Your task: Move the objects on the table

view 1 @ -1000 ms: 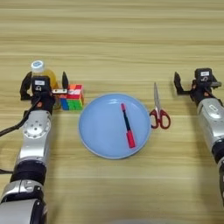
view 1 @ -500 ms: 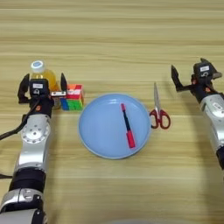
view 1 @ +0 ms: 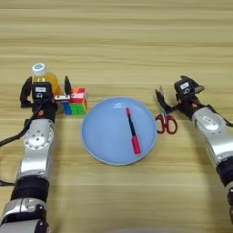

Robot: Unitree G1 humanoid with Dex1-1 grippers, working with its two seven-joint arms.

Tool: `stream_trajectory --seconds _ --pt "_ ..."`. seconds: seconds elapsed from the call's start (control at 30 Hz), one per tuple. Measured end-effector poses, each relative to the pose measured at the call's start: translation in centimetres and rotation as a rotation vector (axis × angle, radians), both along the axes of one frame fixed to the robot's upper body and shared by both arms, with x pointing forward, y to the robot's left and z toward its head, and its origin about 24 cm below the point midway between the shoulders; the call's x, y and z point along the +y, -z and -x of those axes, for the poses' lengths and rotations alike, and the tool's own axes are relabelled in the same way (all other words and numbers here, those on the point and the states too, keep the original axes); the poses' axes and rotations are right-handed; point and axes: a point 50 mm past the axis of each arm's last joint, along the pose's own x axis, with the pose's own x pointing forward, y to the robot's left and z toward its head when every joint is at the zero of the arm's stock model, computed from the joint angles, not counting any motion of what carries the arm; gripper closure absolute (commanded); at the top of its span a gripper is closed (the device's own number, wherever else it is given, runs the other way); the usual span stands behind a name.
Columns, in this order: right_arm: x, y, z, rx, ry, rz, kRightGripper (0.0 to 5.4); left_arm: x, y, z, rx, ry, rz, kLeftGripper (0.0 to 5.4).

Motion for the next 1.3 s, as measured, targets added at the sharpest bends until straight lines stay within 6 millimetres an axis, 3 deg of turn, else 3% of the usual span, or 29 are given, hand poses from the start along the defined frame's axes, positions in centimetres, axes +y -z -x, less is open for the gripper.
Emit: stream_trajectory --seconds 0.17,0.63,1.3 --pt "0.8 1.5 0.3 0.048 -0.015 0.026 0.00 0.0 0.0 0.0 0.001 0.001 0.000 0.02" --pt "1.1 1.2 -0.8 0.031 0.028 0.090 0.00 0.0 0.0 0.0 0.000 0.001 0.000 0.02" --pt "-3.8 0.4 -0.1 0.064 0.155 0.180 0.00 -0.3 -0.1 0.0 -0.005 -0.005 0.002 0.02"
